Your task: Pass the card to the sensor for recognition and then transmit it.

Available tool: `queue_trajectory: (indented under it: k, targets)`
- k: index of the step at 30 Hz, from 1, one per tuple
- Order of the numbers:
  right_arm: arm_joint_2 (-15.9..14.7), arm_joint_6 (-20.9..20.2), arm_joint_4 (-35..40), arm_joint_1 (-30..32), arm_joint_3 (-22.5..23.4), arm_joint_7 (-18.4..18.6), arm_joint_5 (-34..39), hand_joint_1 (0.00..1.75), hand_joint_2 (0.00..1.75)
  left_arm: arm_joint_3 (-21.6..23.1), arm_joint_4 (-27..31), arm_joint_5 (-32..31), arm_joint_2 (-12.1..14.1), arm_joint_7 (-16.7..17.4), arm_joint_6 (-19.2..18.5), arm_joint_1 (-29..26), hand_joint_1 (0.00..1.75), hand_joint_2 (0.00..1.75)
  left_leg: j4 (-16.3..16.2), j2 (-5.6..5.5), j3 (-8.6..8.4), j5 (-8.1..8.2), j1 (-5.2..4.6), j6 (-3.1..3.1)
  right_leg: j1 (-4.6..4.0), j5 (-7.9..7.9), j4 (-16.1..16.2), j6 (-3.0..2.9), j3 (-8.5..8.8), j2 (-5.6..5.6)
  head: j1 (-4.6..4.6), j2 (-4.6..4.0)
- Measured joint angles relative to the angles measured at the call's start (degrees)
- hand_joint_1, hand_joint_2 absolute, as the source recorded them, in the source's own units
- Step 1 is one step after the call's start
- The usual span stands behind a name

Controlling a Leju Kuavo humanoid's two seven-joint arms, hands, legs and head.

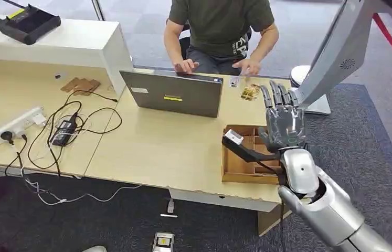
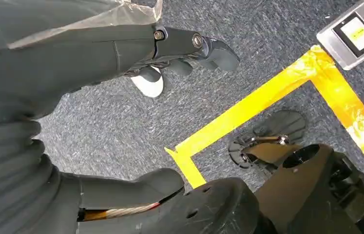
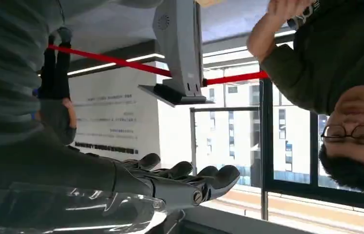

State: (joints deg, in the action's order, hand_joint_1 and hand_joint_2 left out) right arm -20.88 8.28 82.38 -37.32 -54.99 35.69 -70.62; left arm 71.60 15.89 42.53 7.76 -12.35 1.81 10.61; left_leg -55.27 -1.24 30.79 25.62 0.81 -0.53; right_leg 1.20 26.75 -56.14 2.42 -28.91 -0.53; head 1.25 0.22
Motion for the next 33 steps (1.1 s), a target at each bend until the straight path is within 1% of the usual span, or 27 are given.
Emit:
queue_trajectory:
  k: [5, 11, 28, 33]
  targets:
    - [1.3, 0.3, -2.5, -0.6, -1.4, 0.0, -0.5, 0.0, 1.75, 0.0, 0.0, -0.6, -0.1, 0.0, -0.2, -0.1, 0.0, 1.75, 0.0, 0.0, 0.0, 0.0, 0.0, 0.0, 0.0, 0.0, 0.0, 0.0, 0.0, 0.0, 0.0, 0.0]
    - [2.1, 0.3, -3.8, -0.7, -2.4, 0.0, -1.0, 0.0, 1.75, -0.1, 0.0, -0.8, -0.1, 0.3, -0.3, -0.1, 0.0, 1.75, 0.0, 0.0, -0.01, 0.0, 0.0, 0.0, 0.01, 0.0, 0.0, 0.0, 0.0, 0.0, 0.0, 0.0]
    - [3.6, -0.1, -5.6, -0.9, -2.4, 0.0, -2.8, 0.0, 1.75, -0.2, 0.0, -1.0, -0.1, 0.6, -0.9, -0.1, 0.0, 1.75, 0.0, 0.01, -0.03, 0.0, -0.01, 0.0, 0.01, -0.01, 0.0, 0.0, 0.01, -0.01, 0.0, 0.0]
    - [4.0, 0.0, -6.1, -1.3, -2.4, -0.2, -4.3, 0.0, 1.75, -0.2, 0.0, -1.4, 0.0, 0.7, -1.2, -0.1, 0.0, 1.75, 0.0, 0.01, -0.03, 0.0, -0.01, 0.0, 0.01, -0.01, 0.0, 0.0, 0.01, -0.01, 0.0, 0.0]
